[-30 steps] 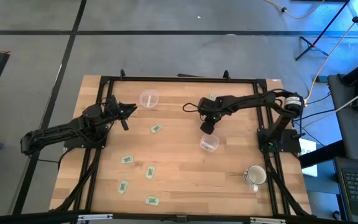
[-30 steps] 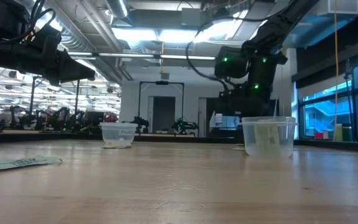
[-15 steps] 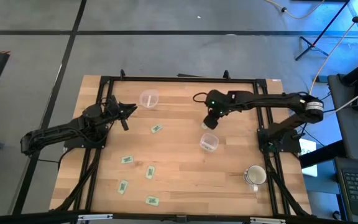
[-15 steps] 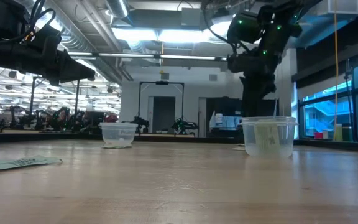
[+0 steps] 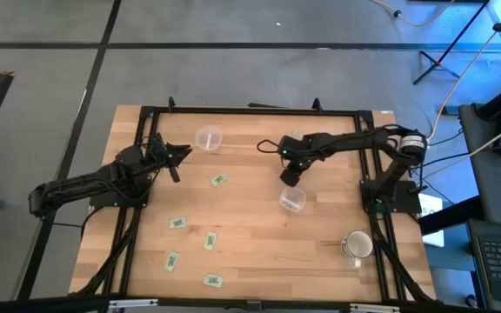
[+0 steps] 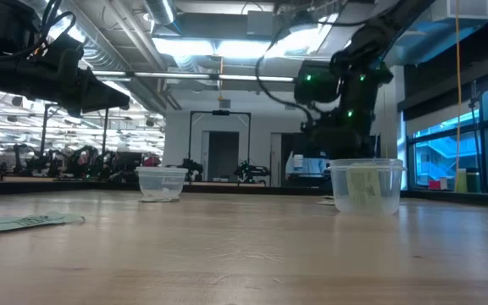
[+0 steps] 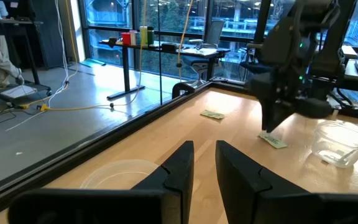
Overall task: Pick and place Stevia / Truvia into bins
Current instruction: Put the stevia packet into the bottom transparent container
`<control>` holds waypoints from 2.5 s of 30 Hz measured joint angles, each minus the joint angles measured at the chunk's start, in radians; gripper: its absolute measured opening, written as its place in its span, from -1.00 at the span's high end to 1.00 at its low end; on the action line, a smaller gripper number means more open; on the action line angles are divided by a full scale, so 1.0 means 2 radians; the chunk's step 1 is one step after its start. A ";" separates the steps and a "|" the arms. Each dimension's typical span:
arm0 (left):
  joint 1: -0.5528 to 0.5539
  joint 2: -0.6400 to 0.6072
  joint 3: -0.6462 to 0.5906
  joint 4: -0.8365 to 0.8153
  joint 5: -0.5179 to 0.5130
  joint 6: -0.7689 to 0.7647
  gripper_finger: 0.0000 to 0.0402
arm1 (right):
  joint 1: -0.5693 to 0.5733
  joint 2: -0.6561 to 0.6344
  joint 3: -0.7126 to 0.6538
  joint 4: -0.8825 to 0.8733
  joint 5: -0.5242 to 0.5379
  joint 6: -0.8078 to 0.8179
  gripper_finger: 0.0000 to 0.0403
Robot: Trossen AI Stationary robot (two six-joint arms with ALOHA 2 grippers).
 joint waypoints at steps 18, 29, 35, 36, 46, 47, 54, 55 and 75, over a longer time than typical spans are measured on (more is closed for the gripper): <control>0.000 0.000 0.000 0.000 0.000 0.000 0.69 | 0.000 0.024 0.002 0.006 0.001 0.001 0.80; 0.000 0.000 0.000 0.000 0.000 0.000 0.69 | 0.000 0.021 0.002 0.005 0.001 -0.013 0.97; 0.000 0.000 0.000 0.000 0.000 0.000 0.69 | 0.009 -0.016 0.029 -0.054 0.035 -0.017 0.99; 0.000 0.000 0.000 0.000 0.000 0.000 0.69 | 0.014 -0.026 0.040 -0.069 0.052 -0.016 0.99; 0.000 0.000 0.000 0.000 0.000 0.000 0.69 | 0.113 -0.057 0.159 -0.250 0.147 0.029 0.99; 0.000 0.000 0.000 0.000 0.000 0.000 0.69 | 0.129 -0.058 0.169 -0.259 0.157 0.027 0.99; 0.000 0.000 0.000 0.000 0.000 0.000 0.69 | 0.234 -0.058 0.180 -0.278 0.244 0.045 1.00; 0.000 0.000 0.000 0.000 0.000 0.000 0.69 | 0.245 -0.057 0.177 -0.278 0.253 0.053 1.00; 0.000 0.000 0.000 0.000 -0.002 0.000 0.69 | 0.304 0.068 0.161 -0.285 0.245 0.146 1.00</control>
